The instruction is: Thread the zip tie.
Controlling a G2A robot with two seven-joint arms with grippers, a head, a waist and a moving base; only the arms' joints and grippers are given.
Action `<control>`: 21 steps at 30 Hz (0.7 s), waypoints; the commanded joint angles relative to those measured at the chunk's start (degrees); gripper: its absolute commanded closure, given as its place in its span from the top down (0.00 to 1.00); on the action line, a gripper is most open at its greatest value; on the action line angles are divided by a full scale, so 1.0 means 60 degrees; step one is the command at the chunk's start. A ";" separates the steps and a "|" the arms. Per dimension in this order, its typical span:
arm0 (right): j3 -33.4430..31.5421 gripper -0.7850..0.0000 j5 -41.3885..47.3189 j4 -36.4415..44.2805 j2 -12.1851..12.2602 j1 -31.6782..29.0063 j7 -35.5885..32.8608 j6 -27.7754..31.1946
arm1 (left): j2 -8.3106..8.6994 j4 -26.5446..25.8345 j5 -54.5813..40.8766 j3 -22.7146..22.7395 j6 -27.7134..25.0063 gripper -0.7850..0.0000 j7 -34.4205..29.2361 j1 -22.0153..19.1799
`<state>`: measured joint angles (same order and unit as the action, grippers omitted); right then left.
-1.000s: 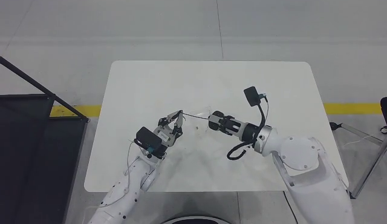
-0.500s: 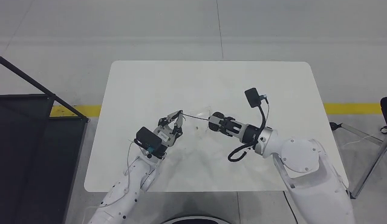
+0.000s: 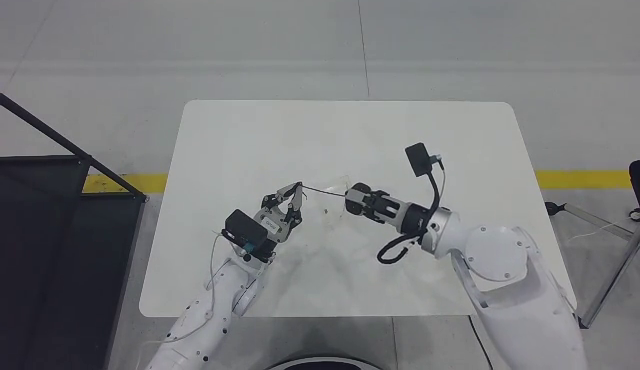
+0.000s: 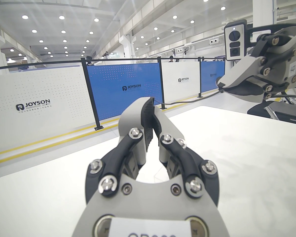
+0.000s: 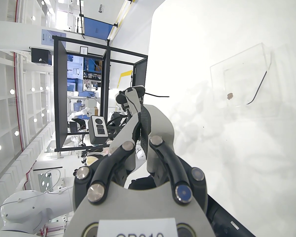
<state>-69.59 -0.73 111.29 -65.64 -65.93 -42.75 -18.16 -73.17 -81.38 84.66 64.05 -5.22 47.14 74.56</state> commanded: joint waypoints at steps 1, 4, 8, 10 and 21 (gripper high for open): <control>0.0021 0.00 0.0014 -0.0020 -0.0001 0.0029 0.0004 -0.0031 | 0.0000 0.0000 0.0000 0.0000 0.0000 0.00 0.0000 0.0000; 0.0034 0.00 0.0017 -0.0033 0.0001 0.0054 0.0023 -0.0061 | 0.0000 0.0000 0.0000 0.0000 0.0000 0.00 0.0000 0.0000; 0.0038 0.00 0.0059 -0.0048 0.0005 0.0067 0.0027 -0.0045 | 0.0000 0.0000 0.0000 0.0000 0.0000 0.00 0.0000 0.0000; 0.0040 0.00 0.0065 -0.0052 0.0008 0.0073 0.0028 -0.0044 | 0.0000 0.0000 0.0000 0.0000 0.0000 0.00 0.0000 0.0000; 0.0058 0.00 0.0252 -0.0111 0.0014 0.0114 0.0029 0.0083 | 0.0000 0.0000 0.0000 0.0000 0.0000 0.00 0.0000 0.0000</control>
<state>-69.25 0.70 110.66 -65.56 -65.28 -42.57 -17.82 -73.17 -81.38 84.66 64.05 -5.22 47.14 74.56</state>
